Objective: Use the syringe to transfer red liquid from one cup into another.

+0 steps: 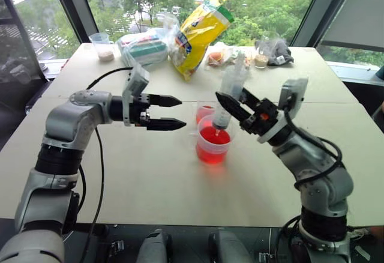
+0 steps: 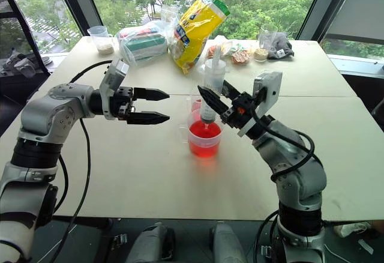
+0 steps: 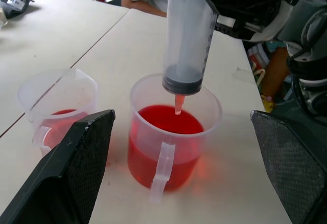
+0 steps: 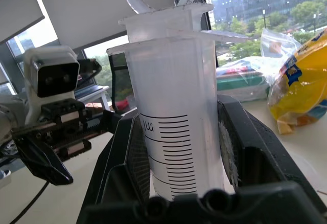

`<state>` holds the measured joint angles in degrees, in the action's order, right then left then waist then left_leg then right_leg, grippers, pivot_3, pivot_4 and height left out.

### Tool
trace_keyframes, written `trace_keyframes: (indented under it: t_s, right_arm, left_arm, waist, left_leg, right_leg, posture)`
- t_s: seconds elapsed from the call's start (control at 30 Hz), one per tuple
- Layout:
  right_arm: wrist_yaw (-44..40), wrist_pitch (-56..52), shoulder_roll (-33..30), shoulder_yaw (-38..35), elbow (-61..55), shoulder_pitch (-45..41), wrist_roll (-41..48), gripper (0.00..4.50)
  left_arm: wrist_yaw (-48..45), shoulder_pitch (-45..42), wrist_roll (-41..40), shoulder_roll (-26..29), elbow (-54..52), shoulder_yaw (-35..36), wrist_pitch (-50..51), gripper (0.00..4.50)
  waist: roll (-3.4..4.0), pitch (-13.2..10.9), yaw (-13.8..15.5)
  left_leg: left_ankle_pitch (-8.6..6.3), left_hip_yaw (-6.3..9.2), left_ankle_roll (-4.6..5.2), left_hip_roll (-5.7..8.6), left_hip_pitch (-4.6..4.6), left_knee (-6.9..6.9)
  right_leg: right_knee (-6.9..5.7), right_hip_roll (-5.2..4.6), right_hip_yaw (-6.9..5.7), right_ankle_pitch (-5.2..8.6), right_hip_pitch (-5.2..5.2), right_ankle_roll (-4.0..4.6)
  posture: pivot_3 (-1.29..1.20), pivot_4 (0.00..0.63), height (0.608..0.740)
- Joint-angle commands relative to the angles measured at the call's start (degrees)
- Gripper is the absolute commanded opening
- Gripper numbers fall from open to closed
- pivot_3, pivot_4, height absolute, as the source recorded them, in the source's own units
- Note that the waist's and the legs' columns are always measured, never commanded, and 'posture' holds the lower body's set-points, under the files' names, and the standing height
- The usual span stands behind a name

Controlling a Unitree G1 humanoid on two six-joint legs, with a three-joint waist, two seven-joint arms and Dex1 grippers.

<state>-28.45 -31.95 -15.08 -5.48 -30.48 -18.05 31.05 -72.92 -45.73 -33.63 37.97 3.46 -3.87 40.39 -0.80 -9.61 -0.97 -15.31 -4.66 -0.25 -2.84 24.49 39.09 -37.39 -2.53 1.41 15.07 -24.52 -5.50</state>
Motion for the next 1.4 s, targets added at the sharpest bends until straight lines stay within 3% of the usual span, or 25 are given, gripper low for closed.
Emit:
trace_keyframes:
  t_s: [0.03,0.27,0.73,1.2,1.3,1.4]
  right_arm:
    - [-0.64,6.35,0.66,2.81,0.56,1.82,-3.11,1.47]
    - [-0.16,12.47,1.26,6.11,4.63,4.05,-7.39,1.47]
    - [-1.19,15.02,0.02,7.17,7.37,3.82,-9.29,1.47]
    - [-1.60,14.27,-1.46,7.32,6.18,4.10,-9.36,1.47]
    - [-1.46,14.22,-1.52,7.43,6.06,4.06,-9.35,1.47]
    - [-1.34,14.22,-1.40,7.79,5.95,4.00,-9.48,1.47]
  left_arm:
    - [-0.42,-1.48,0.02,-0.02,-1.07,0.29,-0.54,4.41]
    - [0.23,-3.06,-1.74,-1.36,-1.78,1.26,1.43,4.41]
    - [0.02,-9.37,-5.79,-7.73,-1.28,0.52,5.13,4.41]
    - [-0.19,-12.93,-2.34,-14.75,3.92,-2.76,2.35,4.41]
    - [0.13,-13.54,-2.32,-16.14,4.96,-2.59,2.41,3.55]
    - [0.28,-13.90,-2.23,-17.53,5.79,-2.67,2.37,2.06]
  waist:
    - [0.00,0.00,0.04]
    - [0.00,0.00,0.16]
    - [0.00,0.00,0.16]
    - [0.00,0.00,0.17]
    - [0.00,0.00,0.20]
    - [0.00,0.00,0.22]
  left_leg:
    - [0.00,-0.01,0.00,0.00,0.00,0.01]
    - [0.00,-0.01,0.00,0.01,0.00,0.04]
    - [0.01,0.02,-0.01,0.01,-0.02,0.03]
    - [0.01,0.04,-0.01,0.02,-0.02,0.04]
    - [0.01,0.03,-0.01,0.02,-0.02,0.05]
    - [0.01,0.04,-0.01,0.02,-0.01,0.05]
  right_leg:
    - [0.00,-0.01,0.00,0.00,0.00,0.00]
    - [0.01,-0.02,0.01,0.00,0.02,0.00]
    - [0.00,0.01,0.02,0.00,0.03,0.00]
    - [0.01,0.02,0.02,0.00,0.05,0.00]
    - [0.02,0.02,0.02,0.00,0.06,0.00]
    - [0.02,0.02,0.02,0.00,0.06,0.00]
  posture:
    - [0.00,0.150,0.740]
    - [0.00,0.150,0.740]
    - [0.00,0.150,0.740]
    - [0.00,0.150,0.740]
    - [0.00,0.150,0.740]
    - [0.00,0.150,0.740]
